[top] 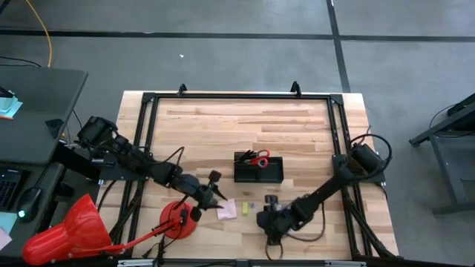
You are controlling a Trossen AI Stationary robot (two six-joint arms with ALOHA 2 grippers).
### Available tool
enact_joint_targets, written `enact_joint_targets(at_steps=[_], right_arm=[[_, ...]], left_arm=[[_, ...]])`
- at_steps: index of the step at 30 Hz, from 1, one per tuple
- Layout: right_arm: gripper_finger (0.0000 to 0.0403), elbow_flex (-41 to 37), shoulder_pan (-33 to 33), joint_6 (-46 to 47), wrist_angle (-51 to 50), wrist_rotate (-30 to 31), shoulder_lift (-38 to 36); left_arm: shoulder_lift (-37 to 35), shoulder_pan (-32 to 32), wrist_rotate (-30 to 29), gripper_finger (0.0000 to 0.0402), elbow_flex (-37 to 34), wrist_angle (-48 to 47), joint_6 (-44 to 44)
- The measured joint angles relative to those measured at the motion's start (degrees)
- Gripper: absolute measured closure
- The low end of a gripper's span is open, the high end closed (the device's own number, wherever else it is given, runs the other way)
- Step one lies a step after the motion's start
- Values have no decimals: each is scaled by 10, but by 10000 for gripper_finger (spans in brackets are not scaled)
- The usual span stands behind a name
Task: Pick and place office supplies into organizer
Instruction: Put the yellow eraser into the black desk organizer
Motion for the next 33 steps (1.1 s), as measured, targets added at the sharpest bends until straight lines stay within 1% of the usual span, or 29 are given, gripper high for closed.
enact_joint_targets(at_steps=[2, 3, 5, 8, 9, 11, 13, 17, 23, 25, 28, 29, 30, 31, 33], right_arm=[[245, 0, 18, 35, -16, 11, 0], [245, 0, 26, 49, -17, 11, 0], [245, 0, 44, 77, -12, 15, 0], [247, 0, 70, 95, 12, 39, -1], [247, 0, 79, 96, 15, 50, -2], [247, 0, 92, 82, 18, 92, -4], [247, 0, 99, 68, 18, 131, -8], [247, 0, 102, 70, 19, 182, -16], [247, 0, 114, 66, 56, 228, -16], [247, 0, 117, 57, 64, 233, -16], [247, -1, 126, 53, 73, 242, -15], [247, -1, 128, 53, 79, 252, -15], [247, -1, 132, 55, 86, 264, -15], [247, -1, 134, 45, 94, 268, -15], [247, -1, 132, 14, 111, 257, -15]], left_arm=[[3, -7, -5, 269, 7, 8, 31], [3, -11, -18, 269, 14, -2, 38], [4, -13, -32, 269, 38, -42, 53], [5, -13, -28, 269, 80, -124, 48], [9, -13, -34, 269, 97, -149, 51], [13, -13, -62, 269, 125, -196, 57], [15, -13, -63, 269, 149, -246, 70], [42, -5, -56, 280, 192, -361, 148], [122, -6, -60, 309, 251, -389, 216], [136, -6, -71, 314, 278, -426, 226], [168, -6, -87, 318, 322, -477, 270], [176, -6, -93, 318, 332, -503, 271], [188, -6, -93, 318, 348, -502, 257], [196, -6, -84, 317, 363, -489, 234], [191, -6, -51, 317, 377, -514, 171]])
